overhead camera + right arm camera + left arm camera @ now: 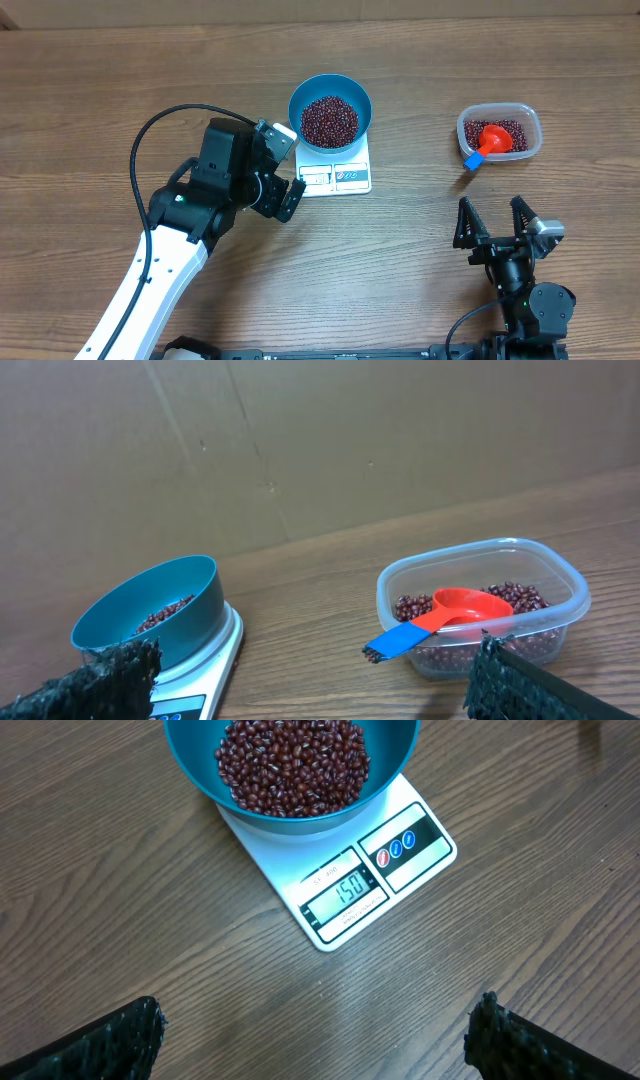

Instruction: Scoop item into bowl and weigh 150g on scale

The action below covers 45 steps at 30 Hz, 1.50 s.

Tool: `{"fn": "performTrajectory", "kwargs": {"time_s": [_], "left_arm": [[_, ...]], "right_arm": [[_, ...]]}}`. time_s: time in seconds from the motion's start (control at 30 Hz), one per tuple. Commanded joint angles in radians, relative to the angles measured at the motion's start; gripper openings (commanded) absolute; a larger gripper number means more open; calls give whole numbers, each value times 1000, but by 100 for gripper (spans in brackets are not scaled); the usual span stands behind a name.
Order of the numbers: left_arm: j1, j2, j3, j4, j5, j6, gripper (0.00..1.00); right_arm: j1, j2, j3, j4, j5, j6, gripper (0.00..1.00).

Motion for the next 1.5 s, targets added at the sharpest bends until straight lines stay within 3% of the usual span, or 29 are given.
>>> {"fn": "performTrajectory", "kwargs": {"time_s": [0.0,0.17,0.4,0.73,1.1,1.33,1.47], "left_arm": [[5,-10,-3,4,-4,20,100],[23,-83,-46,51,-61,42,100],[186,-379,-370,463,74,9,100],[359,-859,-801,817,87,-18,100],[379,-1165,-1046,827,8,-3,100],[379,-1253,-1048,644,6,4,100],[378,-1254,-1048,648,8,-27,100]], "right_arm": [[6,-12,-11,7,0,0,100],[6,-12,-11,7,0,0,100],[6,-12,-11,7,0,0,100],[6,-12,-11,7,0,0,100],[6,-12,-11,7,0,0,100],[6,-12,-11,7,0,0,100],[6,-12,-11,7,0,0,100]]}}
